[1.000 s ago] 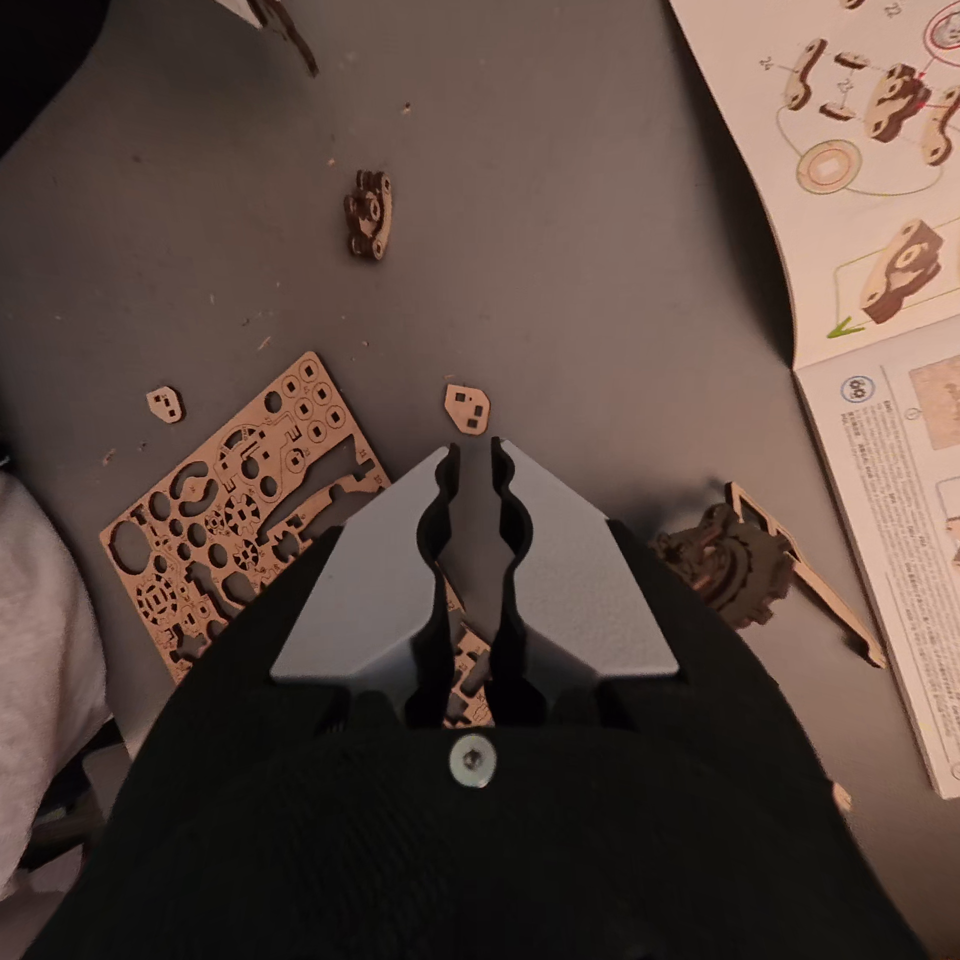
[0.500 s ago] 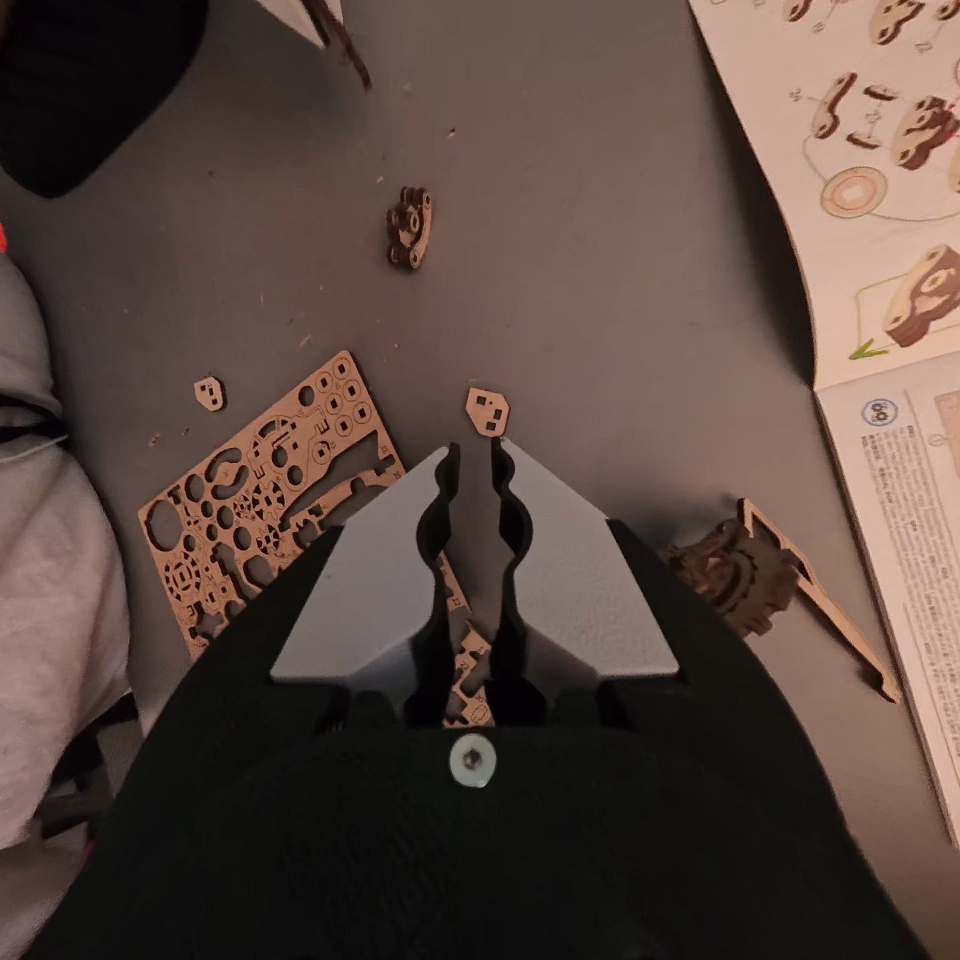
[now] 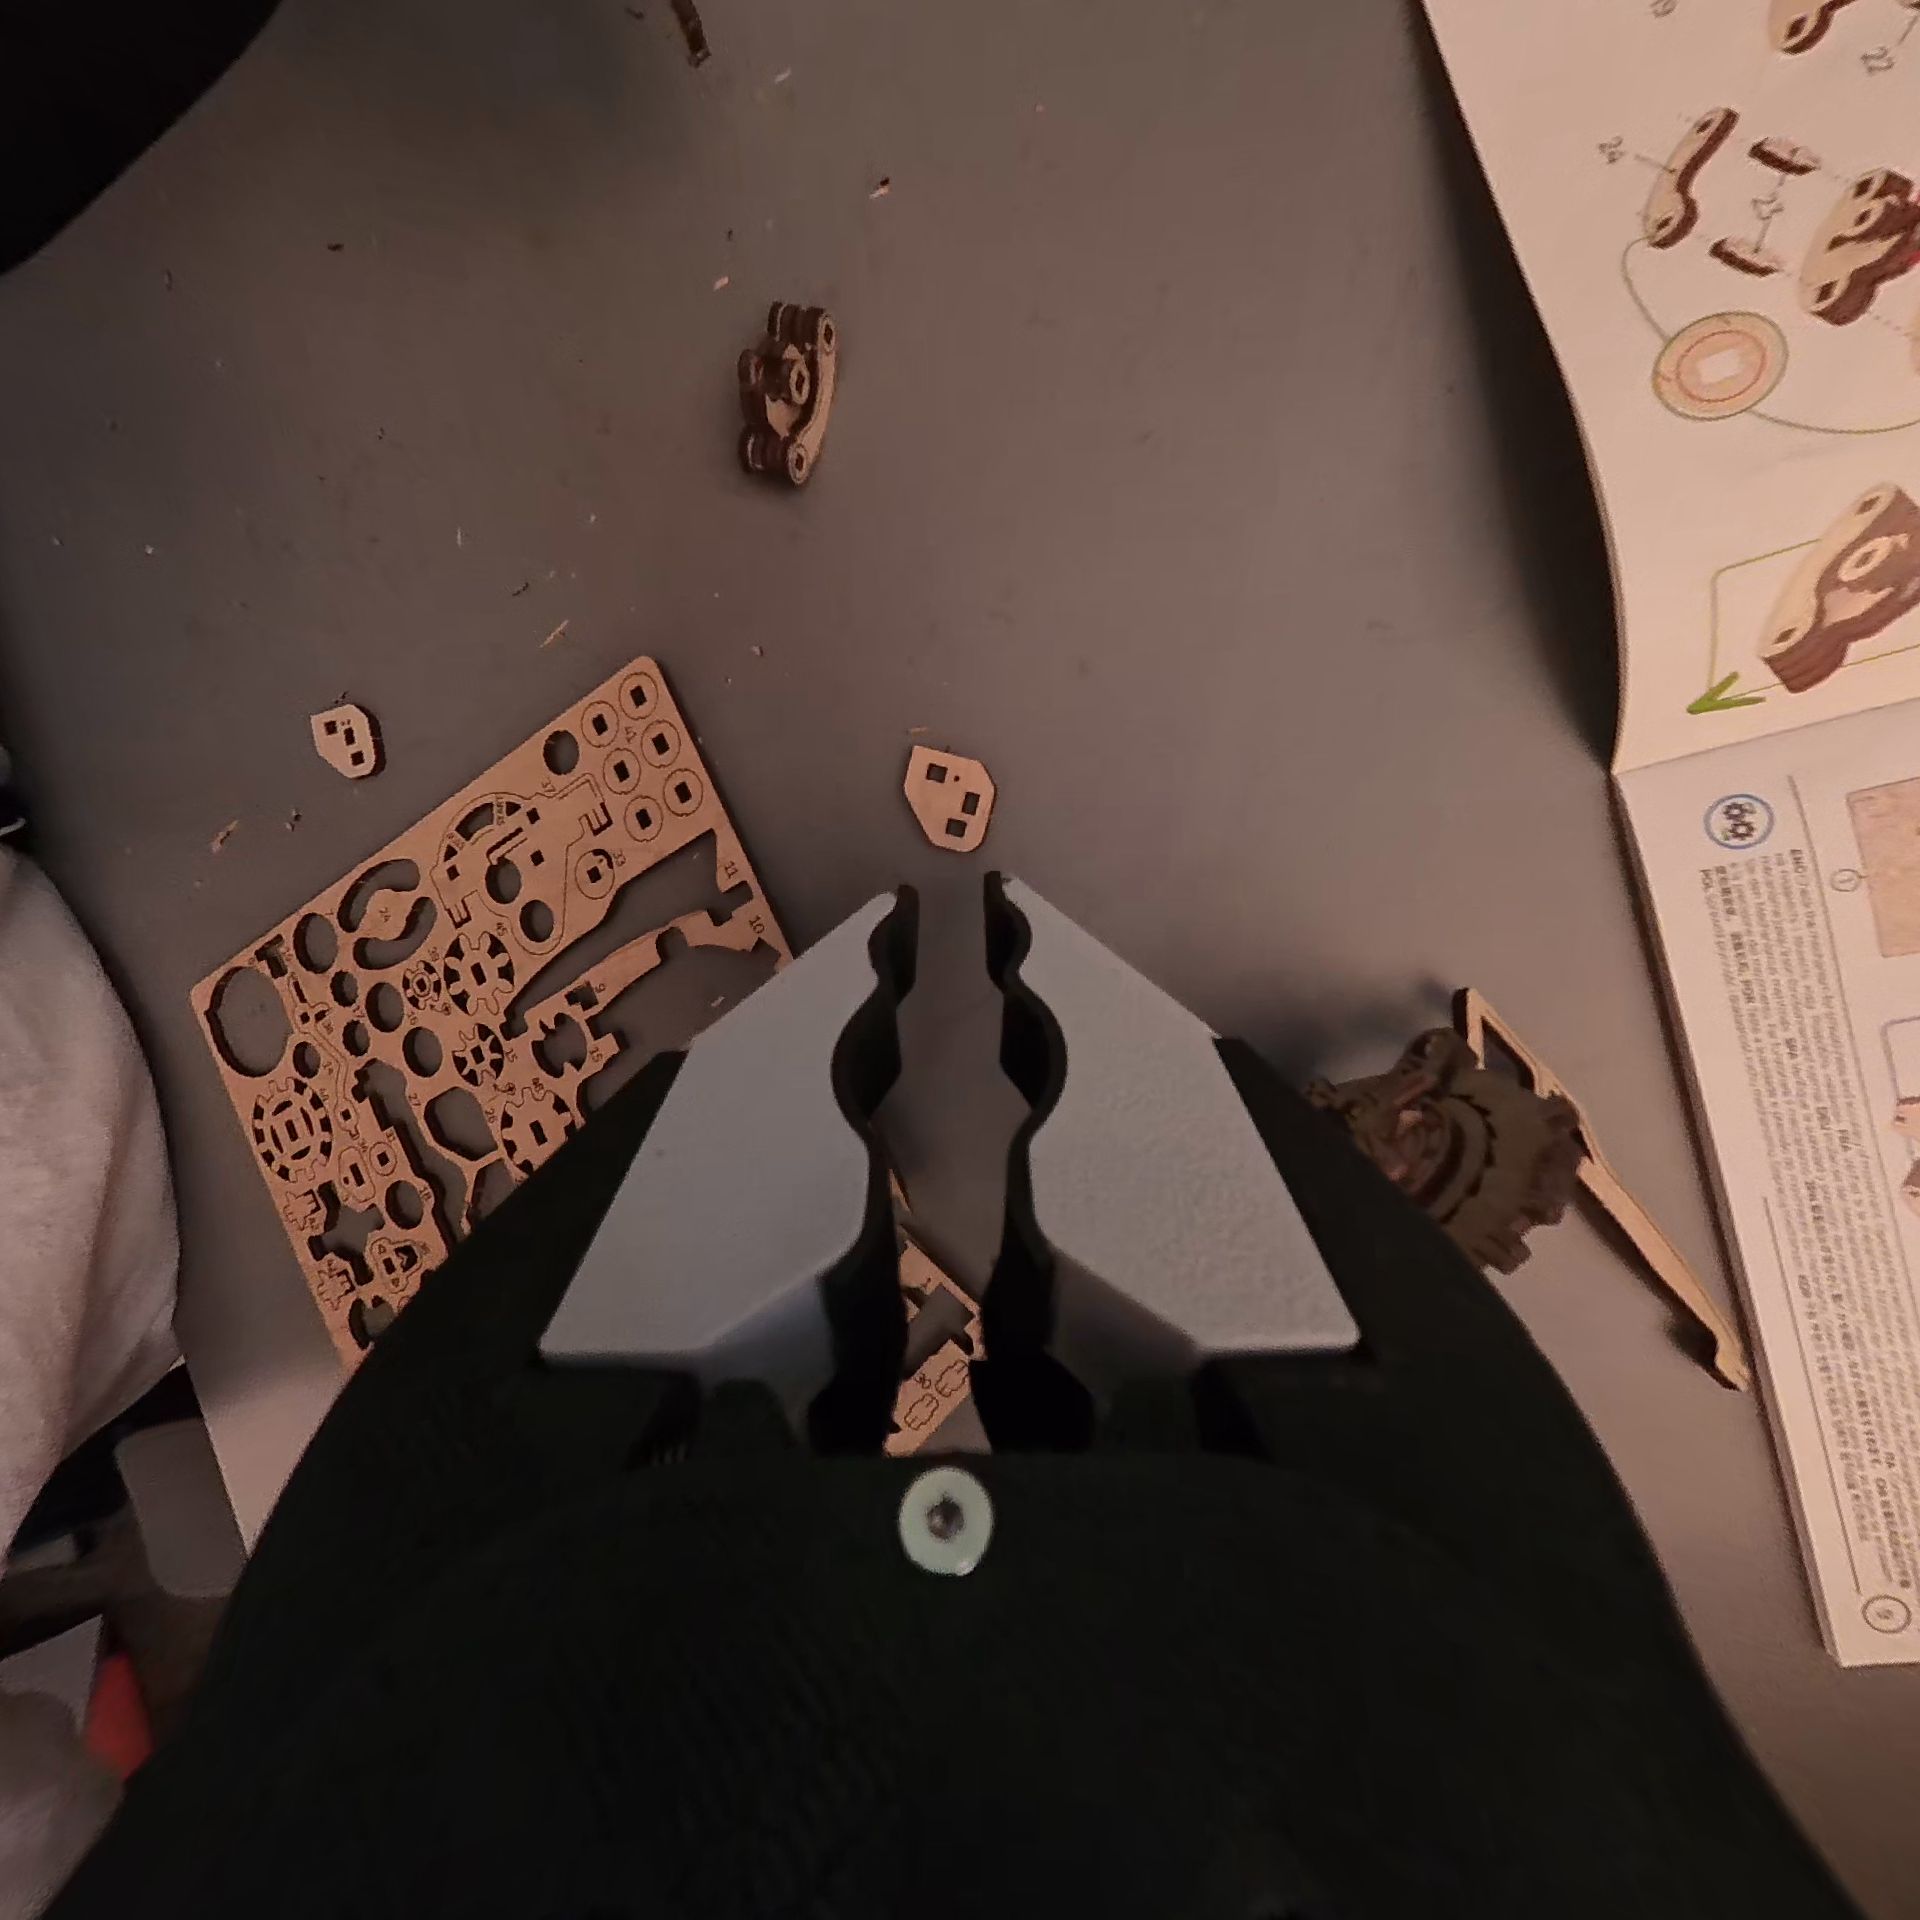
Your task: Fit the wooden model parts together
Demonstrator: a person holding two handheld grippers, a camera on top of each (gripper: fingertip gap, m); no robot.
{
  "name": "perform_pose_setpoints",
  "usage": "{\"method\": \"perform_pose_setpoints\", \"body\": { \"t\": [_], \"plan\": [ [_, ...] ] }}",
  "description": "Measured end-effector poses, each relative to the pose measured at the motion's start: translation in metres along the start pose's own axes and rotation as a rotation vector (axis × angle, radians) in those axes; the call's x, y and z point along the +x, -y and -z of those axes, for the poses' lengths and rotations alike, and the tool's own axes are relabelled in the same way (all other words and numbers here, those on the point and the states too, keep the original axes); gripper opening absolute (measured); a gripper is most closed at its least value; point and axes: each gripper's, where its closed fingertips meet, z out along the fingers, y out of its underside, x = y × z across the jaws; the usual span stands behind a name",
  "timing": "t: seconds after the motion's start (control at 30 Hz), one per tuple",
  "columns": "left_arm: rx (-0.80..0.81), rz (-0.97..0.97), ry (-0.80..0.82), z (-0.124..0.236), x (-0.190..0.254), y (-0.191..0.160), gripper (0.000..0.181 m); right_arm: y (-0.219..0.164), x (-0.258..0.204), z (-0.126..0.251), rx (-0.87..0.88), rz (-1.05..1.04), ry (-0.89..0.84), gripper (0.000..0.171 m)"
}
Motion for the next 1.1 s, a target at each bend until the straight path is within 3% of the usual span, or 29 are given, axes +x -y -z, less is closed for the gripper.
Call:
{"method": "perform_pose_setpoints", "body": {
  "t": [1.1],
  "plan": [
    [-0.003,-0.005,-0.003,-0.0002,0.0012,0.0,0.0,-0.0006,0.0045,-0.0026,-0.004,0.03,-0.03,0.012]
  ]
}}
